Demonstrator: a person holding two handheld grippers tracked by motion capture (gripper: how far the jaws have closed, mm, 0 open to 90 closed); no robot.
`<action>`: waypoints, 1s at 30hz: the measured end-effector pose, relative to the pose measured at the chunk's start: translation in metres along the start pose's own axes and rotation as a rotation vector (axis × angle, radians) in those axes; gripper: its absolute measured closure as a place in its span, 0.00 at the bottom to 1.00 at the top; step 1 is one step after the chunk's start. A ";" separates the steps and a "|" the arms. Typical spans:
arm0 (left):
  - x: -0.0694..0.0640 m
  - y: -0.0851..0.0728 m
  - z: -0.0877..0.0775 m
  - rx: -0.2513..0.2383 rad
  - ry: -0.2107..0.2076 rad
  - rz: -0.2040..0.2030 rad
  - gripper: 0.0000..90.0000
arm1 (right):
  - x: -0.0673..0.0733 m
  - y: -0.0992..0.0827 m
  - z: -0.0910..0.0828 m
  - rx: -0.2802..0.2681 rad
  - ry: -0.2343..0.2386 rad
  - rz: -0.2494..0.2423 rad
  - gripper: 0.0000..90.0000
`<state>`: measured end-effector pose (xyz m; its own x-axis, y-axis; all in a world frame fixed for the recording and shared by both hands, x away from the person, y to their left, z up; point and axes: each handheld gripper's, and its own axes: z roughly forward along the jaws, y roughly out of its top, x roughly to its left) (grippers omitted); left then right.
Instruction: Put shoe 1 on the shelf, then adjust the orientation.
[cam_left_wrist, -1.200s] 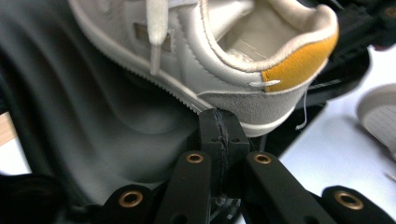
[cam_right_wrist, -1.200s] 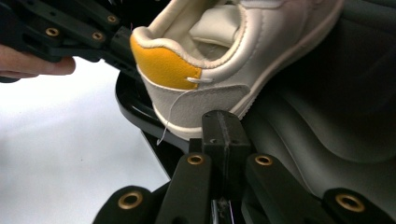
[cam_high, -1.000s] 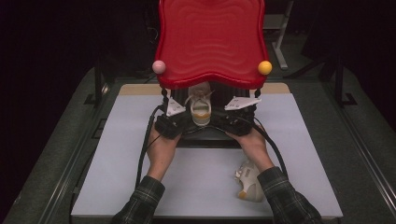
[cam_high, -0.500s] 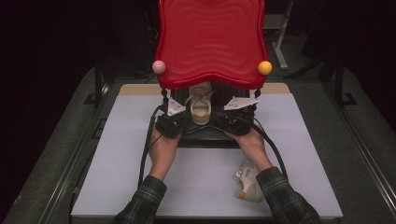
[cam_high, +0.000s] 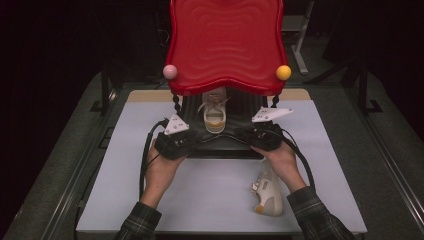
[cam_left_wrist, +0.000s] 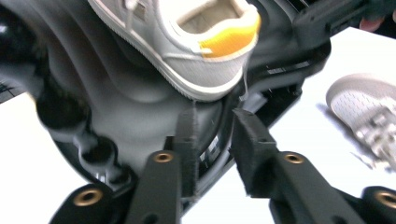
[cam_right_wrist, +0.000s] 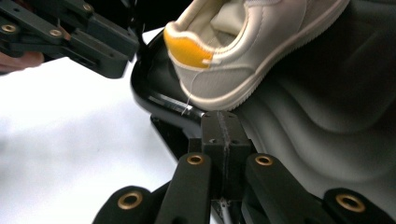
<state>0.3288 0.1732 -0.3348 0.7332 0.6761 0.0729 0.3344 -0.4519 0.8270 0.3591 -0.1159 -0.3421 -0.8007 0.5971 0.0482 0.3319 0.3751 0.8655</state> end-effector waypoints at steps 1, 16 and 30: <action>0.000 0.000 0.000 0.000 0.000 0.000 0.71 | 0.001 -0.001 -0.003 0.006 0.001 0.003 1.00; -0.001 -0.078 -0.030 0.127 -0.086 0.007 0.26 | 0.003 -0.024 -0.042 0.002 0.061 0.003 1.00; 0.030 -0.148 -0.030 0.193 -0.023 -0.079 0.15 | 0.000 -0.065 -0.069 0.037 0.052 0.025 1.00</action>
<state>0.2837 0.2782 -0.4378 0.7124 0.7018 -0.0025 0.4973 -0.5022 0.7075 0.3029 -0.1893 -0.3634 -0.8167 0.5689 0.0963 0.3695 0.3875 0.8446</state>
